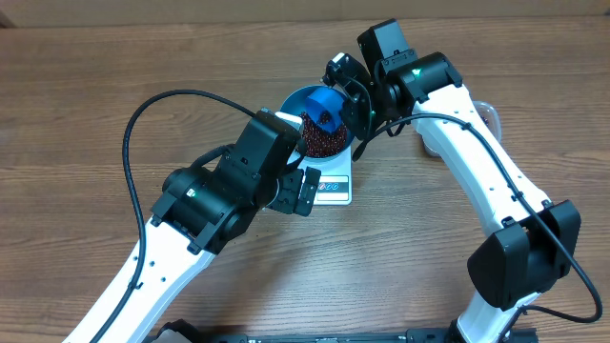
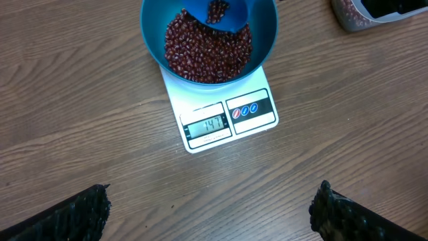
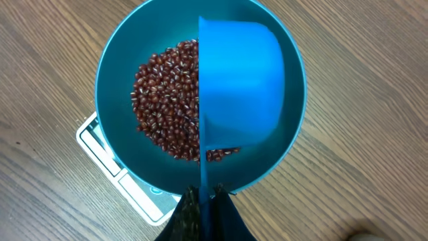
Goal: Scoop item into bowl and weigh 150g on scale
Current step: 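Keep the blue scoop tilted over the teal bowl, trickling beans in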
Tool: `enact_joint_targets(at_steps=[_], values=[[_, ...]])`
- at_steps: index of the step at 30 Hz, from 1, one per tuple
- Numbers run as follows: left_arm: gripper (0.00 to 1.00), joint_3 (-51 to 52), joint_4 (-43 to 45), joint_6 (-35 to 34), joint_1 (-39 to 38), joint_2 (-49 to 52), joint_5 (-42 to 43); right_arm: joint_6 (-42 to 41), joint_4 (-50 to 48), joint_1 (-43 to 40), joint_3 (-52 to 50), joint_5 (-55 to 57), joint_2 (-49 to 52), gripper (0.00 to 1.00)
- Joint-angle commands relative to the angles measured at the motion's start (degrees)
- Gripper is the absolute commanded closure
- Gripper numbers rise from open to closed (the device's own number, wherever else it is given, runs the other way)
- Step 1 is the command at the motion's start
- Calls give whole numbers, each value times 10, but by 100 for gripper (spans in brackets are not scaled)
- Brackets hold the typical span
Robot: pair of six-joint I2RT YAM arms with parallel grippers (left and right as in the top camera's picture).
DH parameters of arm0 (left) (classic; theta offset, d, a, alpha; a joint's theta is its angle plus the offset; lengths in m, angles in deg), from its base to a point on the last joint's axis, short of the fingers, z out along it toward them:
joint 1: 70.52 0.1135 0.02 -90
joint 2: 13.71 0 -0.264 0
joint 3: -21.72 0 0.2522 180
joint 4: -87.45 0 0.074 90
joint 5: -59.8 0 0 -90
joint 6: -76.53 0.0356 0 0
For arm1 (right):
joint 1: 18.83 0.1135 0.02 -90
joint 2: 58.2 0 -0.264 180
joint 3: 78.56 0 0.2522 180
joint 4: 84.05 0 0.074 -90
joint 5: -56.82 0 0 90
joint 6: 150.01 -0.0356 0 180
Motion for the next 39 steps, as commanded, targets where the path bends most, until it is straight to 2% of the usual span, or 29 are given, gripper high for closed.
enact_joint_targets(at_steps=[1, 3, 6, 10, 39], values=[[0, -5, 2, 5, 2, 1, -5, -13, -3, -2, 17, 6, -9, 96], [1, -5, 2, 5, 2, 1, -5, -13, -3, -2, 17, 5, -9, 96], [0, -5, 2, 5, 2, 1, -5, 38, 23, 1, 17, -45, -9, 96], [0, -5, 2, 5, 2, 1, -5, 12, 16, -1, 17, -12, -9, 96], [0, -5, 2, 5, 2, 1, -5, 2, 6, -1, 17, 1, -9, 96]])
